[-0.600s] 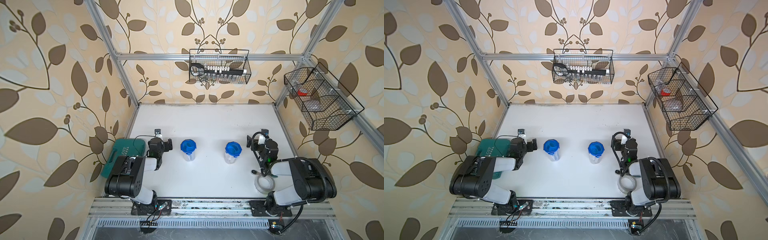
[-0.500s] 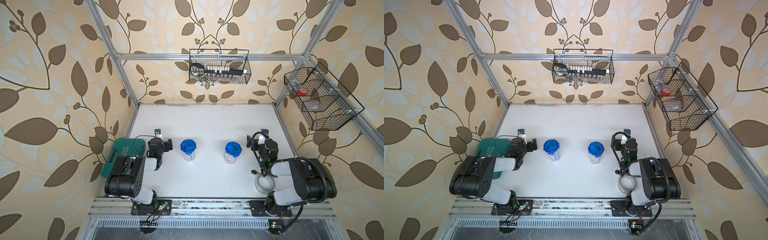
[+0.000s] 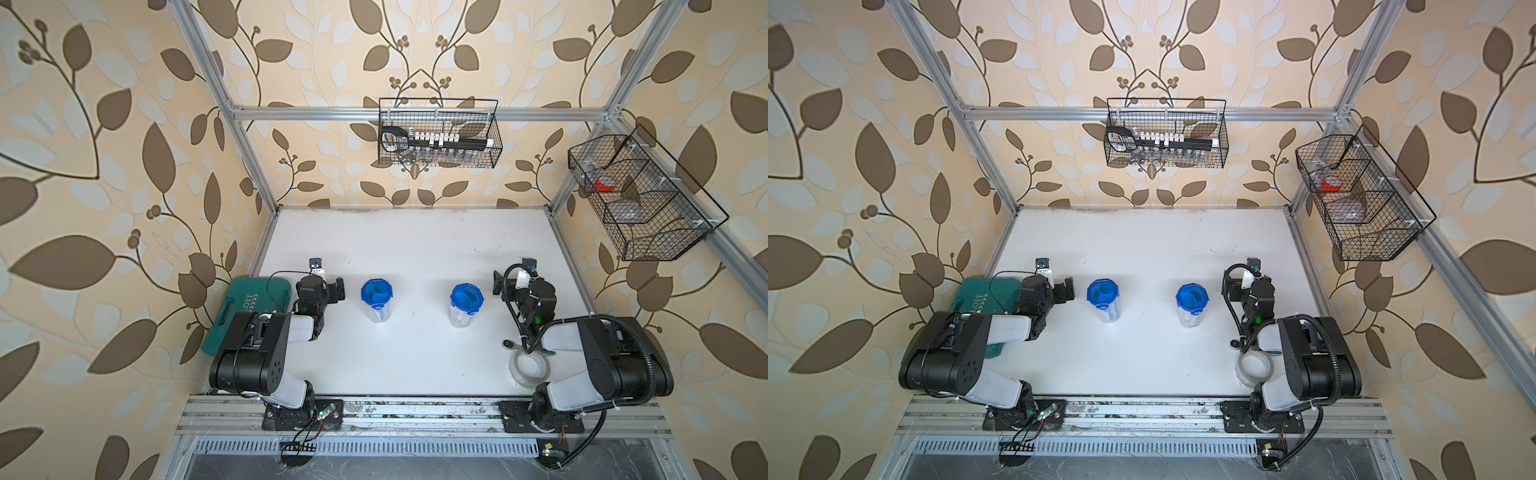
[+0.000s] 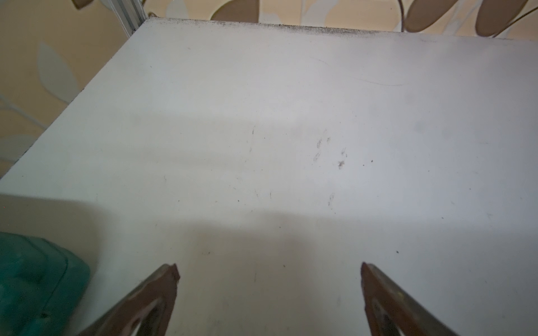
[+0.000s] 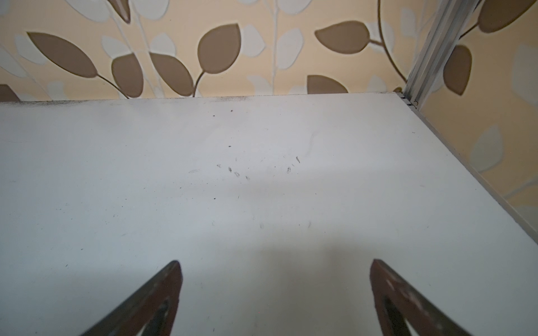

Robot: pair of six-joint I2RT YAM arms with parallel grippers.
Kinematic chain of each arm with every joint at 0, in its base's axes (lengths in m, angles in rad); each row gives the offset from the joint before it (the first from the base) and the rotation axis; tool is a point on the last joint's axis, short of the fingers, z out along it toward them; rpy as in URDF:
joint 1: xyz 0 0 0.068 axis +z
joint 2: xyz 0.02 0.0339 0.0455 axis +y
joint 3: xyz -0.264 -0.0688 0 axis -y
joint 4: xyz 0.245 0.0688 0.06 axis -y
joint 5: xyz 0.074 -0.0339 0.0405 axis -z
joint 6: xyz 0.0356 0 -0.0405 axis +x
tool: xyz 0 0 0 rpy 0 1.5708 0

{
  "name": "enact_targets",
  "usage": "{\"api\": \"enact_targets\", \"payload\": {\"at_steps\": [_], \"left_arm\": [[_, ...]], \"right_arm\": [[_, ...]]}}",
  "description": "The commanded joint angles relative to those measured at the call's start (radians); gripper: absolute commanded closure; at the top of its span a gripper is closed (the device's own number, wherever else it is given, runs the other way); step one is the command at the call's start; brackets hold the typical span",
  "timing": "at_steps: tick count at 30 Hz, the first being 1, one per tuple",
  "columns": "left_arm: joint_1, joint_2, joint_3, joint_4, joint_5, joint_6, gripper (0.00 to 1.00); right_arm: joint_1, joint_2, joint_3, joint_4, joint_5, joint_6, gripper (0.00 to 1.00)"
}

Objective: Take out toiletry kits
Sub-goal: Adjust the container at the center of the board.

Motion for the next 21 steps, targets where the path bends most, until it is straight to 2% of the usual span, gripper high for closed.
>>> {"api": "enact_targets", "payload": {"at_steps": [1, 9, 10, 11, 12, 14, 15, 17, 18, 19, 20, 21], "left_arm": [[0.005, -0.010, 0.013, 0.021, 0.011, 0.016, 0.01], [0.002, -0.017, 0.011, 0.024, 0.007, 0.018, 0.01], [-0.013, -0.033, 0.020, 0.029, -0.062, 0.024, 0.01], [-0.036, -0.056, 0.093, -0.118, -0.168, 0.007, 0.01], [-0.047, -0.113, 0.211, -0.352, -0.250, -0.032, 0.01], [-0.050, -0.129, 0.389, -0.621, -0.422, -0.207, 0.01], [-0.049, -0.134, 0.496, -0.790, -0.437, -0.303, 0.01], [-0.058, -0.146, 0.656, -1.023, -0.361, -0.439, 0.01], [-0.067, -0.165, 0.711, -1.095, -0.271, -0.485, 0.07], [-0.077, -0.185, 0.733, -1.112, -0.163, -0.496, 0.13], [-0.112, -0.209, 0.752, -1.115, -0.092, -0.507, 0.18], [-0.177, -0.225, 0.789, -1.151, -0.095, -0.521, 0.19]], "right_arm": [[0.004, -0.011, -0.006, 0.013, -0.011, -0.009, 0.01], [0.010, -0.028, -0.005, 0.034, 0.016, -0.008, 0.01], [0.035, -0.082, 0.039, -0.088, 0.090, -0.009, 0.01], [0.067, -0.155, 0.140, -0.319, 0.188, 0.007, 0.01], [0.087, -0.202, 0.261, -0.565, 0.272, 0.060, 0.01], [0.090, -0.238, 0.529, -1.022, 0.329, 0.273, 0.01], [0.090, -0.236, 0.636, -1.166, 0.323, 0.342, 0.01], [0.084, -0.213, 0.703, -1.288, 0.327, 0.464, 0.01], [0.029, -0.186, 0.747, -1.392, 0.220, 0.524, 0.04], [-0.014, -0.167, 0.784, -1.464, 0.129, 0.542, 0.16], [-0.030, -0.162, 0.813, -1.545, 0.116, 0.572, 0.21], [-0.024, -0.192, 0.812, -1.581, 0.130, 0.583, 0.22]]}}
